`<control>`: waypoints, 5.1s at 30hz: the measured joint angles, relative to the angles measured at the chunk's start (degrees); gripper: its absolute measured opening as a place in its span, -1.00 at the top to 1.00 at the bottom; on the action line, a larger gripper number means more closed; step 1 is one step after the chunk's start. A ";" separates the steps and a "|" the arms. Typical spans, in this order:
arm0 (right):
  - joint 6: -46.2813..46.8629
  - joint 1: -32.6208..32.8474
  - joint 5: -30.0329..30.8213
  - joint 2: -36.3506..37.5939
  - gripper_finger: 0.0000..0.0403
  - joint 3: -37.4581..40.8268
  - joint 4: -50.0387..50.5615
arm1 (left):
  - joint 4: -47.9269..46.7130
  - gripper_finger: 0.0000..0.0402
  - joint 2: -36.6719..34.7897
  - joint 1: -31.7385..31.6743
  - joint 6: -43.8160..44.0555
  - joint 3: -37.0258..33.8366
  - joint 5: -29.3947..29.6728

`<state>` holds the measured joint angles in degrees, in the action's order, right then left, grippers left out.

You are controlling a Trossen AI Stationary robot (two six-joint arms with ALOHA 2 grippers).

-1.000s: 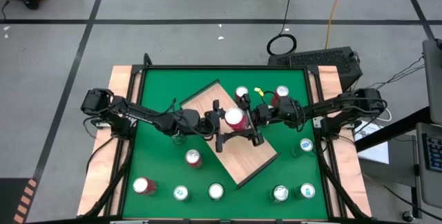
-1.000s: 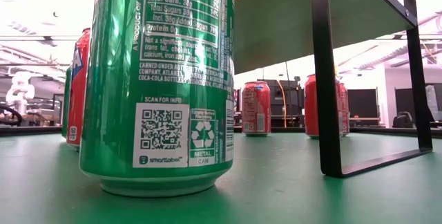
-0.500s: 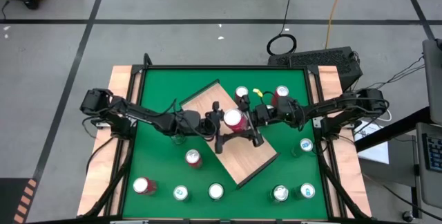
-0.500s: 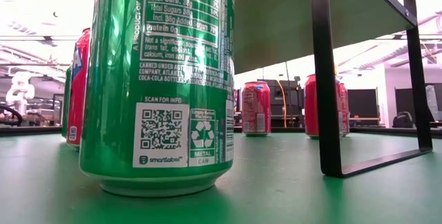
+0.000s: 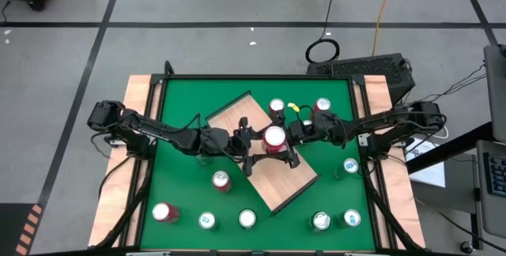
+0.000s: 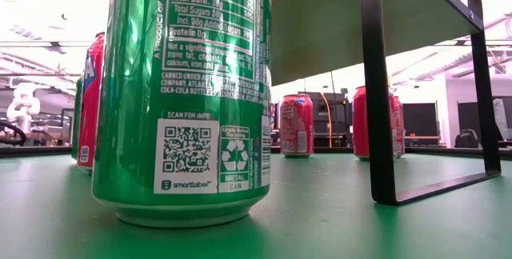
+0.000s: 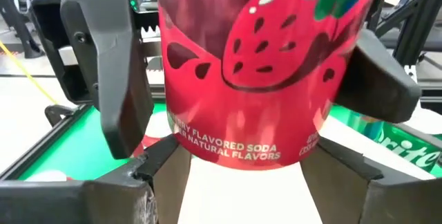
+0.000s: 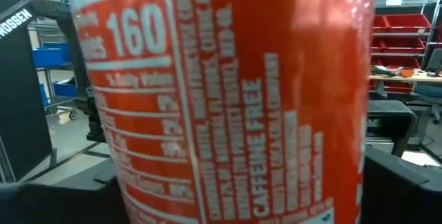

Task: Place canned beverage on shelf
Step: Put the red soda can on the shelf

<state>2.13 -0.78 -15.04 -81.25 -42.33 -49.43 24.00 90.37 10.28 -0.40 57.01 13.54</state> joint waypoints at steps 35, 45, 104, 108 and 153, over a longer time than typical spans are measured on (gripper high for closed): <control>-1.34 0.07 0.06 0.22 -0.75 -0.01 3.79 | -14.84 -0.25 -2.46 1.90 3.05 -0.06 4.73; -1.77 0.09 -0.04 0.22 -0.75 -0.04 5.27 | -17.78 -0.25 -2.43 1.90 3.98 -0.07 6.01; -6.07 0.13 -3.27 6.43 -0.45 -0.04 8.13 | 7.93 -0.91 4.87 6.14 0.33 -0.09 18.12; -6.03 0.13 -3.23 6.43 -0.45 -0.04 8.08 | 7.95 -0.81 4.87 5.95 0.02 -0.09 18.11; -1.49 0.07 -1.44 11.80 -0.57 -0.11 9.62 | 25.28 -0.46 9.01 8.02 -8.93 -0.13 29.09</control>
<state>0.63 -0.71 -16.48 -69.45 -42.44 -39.81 49.28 99.37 18.30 -9.33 56.88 42.63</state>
